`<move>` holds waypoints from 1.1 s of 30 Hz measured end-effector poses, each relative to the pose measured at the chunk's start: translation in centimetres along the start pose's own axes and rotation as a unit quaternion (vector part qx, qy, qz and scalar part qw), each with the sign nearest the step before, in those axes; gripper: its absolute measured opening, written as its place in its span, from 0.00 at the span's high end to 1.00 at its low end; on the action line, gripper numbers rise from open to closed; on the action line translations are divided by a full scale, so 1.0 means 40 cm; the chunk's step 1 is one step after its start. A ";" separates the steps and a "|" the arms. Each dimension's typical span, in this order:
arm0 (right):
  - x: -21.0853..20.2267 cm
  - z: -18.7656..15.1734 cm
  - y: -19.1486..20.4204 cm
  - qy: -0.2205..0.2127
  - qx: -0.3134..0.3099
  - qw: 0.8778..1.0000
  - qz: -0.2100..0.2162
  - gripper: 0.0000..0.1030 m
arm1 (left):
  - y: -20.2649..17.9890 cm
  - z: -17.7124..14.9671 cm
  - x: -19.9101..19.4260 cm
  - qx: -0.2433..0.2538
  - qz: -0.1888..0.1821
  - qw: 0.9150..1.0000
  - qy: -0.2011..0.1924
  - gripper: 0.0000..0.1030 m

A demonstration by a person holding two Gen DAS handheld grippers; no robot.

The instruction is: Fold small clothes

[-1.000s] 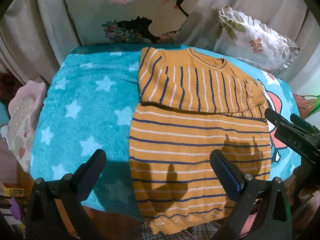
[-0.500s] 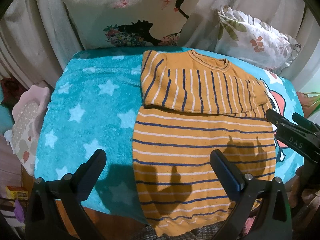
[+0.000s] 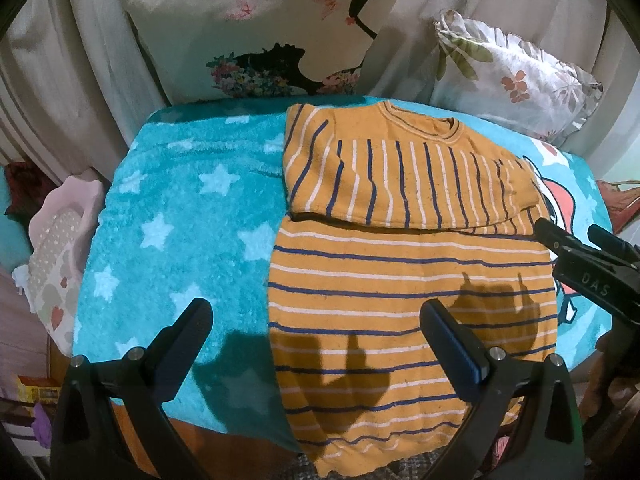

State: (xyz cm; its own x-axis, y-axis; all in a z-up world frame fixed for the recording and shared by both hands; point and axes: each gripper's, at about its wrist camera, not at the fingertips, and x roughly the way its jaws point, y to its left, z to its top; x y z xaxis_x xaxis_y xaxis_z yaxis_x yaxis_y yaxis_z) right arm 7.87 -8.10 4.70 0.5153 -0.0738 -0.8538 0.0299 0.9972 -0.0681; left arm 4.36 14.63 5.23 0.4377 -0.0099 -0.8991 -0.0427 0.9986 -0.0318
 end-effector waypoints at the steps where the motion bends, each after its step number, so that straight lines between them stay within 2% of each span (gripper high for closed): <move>1: 0.000 0.000 0.000 0.000 0.000 1.000 0.000 0.05 | -0.005 -0.001 -0.002 0.001 0.002 1.000 -0.002 0.00; 11: 0.007 -0.005 -0.003 0.003 0.001 1.000 0.000 0.05 | -0.016 0.004 -0.002 0.011 0.012 1.000 -0.010 0.00; 17: 0.017 -0.015 -0.021 0.013 0.007 1.000 -0.005 0.05 | -0.012 0.004 0.037 0.012 -0.003 1.000 -0.007 0.00; 21: 0.028 -0.047 -0.082 0.020 0.023 1.000 0.003 0.05 | 0.035 -0.015 0.082 -0.006 -0.011 1.000 -0.014 0.00; 23: 0.049 -0.078 -0.145 0.036 0.045 0.998 0.007 0.05 | 0.074 -0.037 0.129 -0.024 -0.020 0.999 0.004 0.01; 24: 0.060 -0.096 -0.178 0.043 0.058 0.997 0.007 0.08 | 0.095 -0.051 0.153 -0.038 -0.030 0.999 0.015 0.03; 26: 0.090 -0.138 -0.247 0.065 0.086 0.994 -0.004 0.17 | 0.124 -0.077 0.192 -0.061 -0.041 0.997 0.035 0.20; 28: 0.118 -0.176 -0.305 0.084 0.110 0.990 -0.007 0.23 | 0.149 -0.112 0.233 -0.082 -0.053 0.993 0.060 0.30; 31: 0.166 -0.248 -0.382 0.116 0.149 0.982 0.021 0.24 | 0.172 -0.170 0.267 -0.120 -0.092 0.985 0.078 0.31; 33: 0.194 -0.297 -0.416 0.133 0.179 0.973 0.068 0.25 | 0.172 -0.201 0.250 -0.126 -0.095 0.986 0.051 0.30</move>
State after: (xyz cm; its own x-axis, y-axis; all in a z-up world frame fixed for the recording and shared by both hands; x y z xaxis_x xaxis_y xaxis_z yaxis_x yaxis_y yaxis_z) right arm 1.18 -25.38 -6.92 0.2973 0.1060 -0.9489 0.2971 0.9342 0.1974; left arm 1.24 20.97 -7.49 0.3677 -0.2140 -0.9050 -0.1959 0.9335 -0.3003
